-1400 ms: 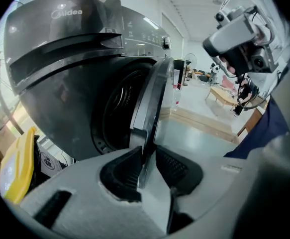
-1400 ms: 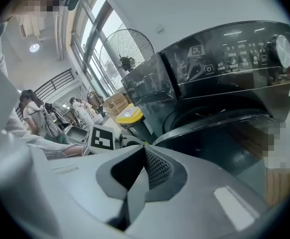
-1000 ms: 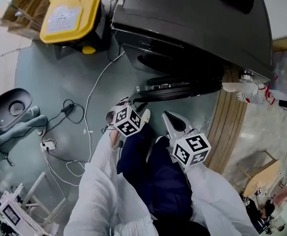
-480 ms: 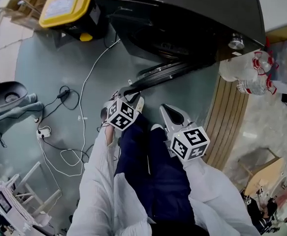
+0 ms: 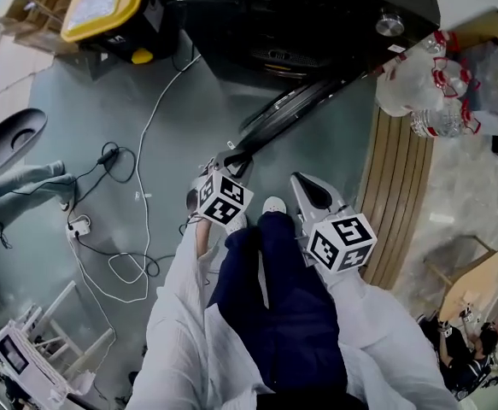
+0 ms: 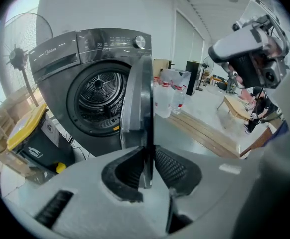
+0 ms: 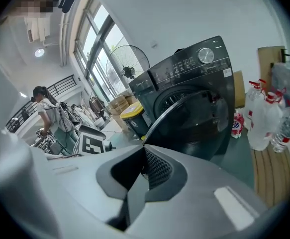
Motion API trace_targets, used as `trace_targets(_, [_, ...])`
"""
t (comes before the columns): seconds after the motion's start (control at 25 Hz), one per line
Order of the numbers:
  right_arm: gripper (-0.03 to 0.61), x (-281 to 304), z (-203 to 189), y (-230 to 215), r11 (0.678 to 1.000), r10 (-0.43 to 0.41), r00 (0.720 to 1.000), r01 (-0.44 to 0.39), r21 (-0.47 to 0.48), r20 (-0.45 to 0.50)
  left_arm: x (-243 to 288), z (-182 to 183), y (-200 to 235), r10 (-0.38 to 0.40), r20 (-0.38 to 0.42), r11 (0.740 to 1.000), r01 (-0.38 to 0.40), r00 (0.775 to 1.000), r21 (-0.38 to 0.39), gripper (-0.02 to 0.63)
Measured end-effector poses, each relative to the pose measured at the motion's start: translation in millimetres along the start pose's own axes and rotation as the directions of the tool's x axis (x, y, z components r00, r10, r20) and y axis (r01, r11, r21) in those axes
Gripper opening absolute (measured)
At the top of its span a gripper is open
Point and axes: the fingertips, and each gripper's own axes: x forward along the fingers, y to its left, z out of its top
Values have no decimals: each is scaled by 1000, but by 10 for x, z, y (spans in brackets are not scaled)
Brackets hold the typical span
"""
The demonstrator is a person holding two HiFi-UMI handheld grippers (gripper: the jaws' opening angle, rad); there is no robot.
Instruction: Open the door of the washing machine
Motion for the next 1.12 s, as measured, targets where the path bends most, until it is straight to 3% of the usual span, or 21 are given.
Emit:
trace_targets(0.36, [9,-566,-334,19,990,-138,988,137,18,71,4,-13,-627,-53,42,998,54,998,-16,72])
trace_targets(0.72, [9,-952,-867,187,976,-213,970,205,75,115,44,21,-1047,-84,128,996,84,988,5,78])
trace_targets(1.12, [9,-1479,-1065,115,954,-292,949,279,110,122,135,111,-1548,-131,132,990,135,983,-25,87])
